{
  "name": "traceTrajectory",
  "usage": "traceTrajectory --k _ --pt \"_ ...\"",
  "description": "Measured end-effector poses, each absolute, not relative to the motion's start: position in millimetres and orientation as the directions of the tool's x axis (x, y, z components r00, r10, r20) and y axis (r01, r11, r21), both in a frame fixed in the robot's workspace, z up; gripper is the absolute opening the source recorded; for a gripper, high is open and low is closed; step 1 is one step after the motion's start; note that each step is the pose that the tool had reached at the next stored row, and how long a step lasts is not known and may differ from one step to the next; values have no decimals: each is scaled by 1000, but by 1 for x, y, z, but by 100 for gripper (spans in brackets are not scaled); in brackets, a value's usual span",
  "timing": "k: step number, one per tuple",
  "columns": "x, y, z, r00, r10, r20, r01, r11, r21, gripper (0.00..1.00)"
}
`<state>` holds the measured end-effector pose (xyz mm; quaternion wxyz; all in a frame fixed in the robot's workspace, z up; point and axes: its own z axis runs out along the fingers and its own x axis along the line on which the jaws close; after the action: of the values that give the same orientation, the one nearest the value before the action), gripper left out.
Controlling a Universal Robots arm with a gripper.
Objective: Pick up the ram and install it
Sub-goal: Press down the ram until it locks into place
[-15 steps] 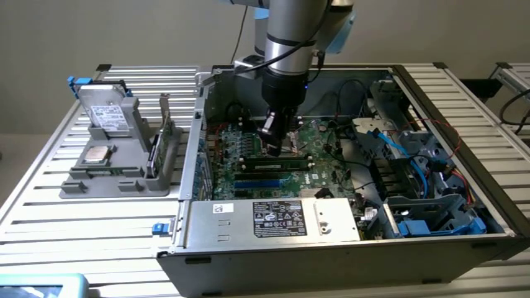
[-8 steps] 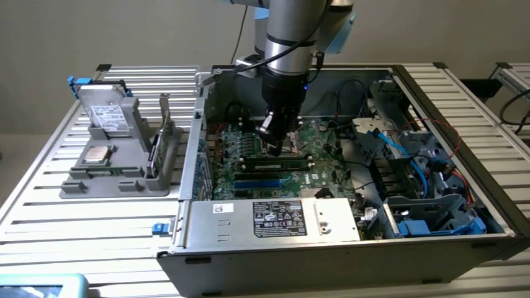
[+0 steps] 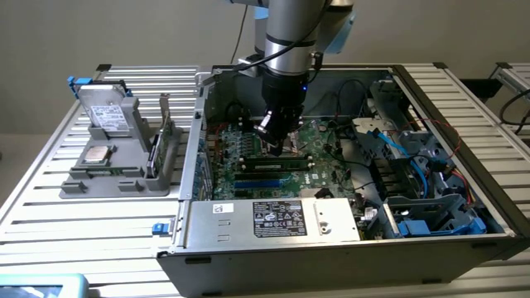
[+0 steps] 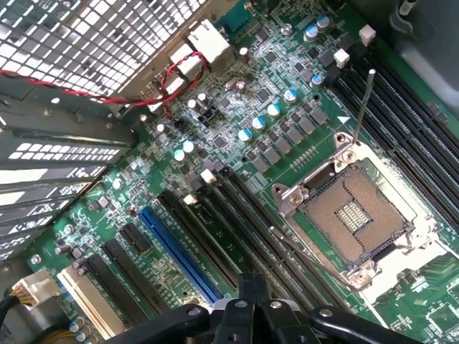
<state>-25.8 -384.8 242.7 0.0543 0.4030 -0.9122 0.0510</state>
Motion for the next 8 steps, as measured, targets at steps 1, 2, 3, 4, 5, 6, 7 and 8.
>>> traceTrajectory --k 1,2,3,4,5,6,7,8 --pt "-26 -385 243 -678 -722 138 -733 678 -51 11" --pt "-26 -385 243 -686 -715 136 -726 686 -54 11" --pt "-26 -385 243 -693 -708 134 -718 693 -56 11" --pt "-26 -385 243 -701 -701 132 -711 701 -58 11" --pt "-26 -385 243 -709 -693 130 -703 708 -60 11" --pt "-26 -385 243 -717 -685 128 -695 716 -62 11" --pt "-26 -385 243 -725 -677 126 -687 723 -64 11" --pt "-26 -385 243 -732 -670 124 -680 731 -66 11"
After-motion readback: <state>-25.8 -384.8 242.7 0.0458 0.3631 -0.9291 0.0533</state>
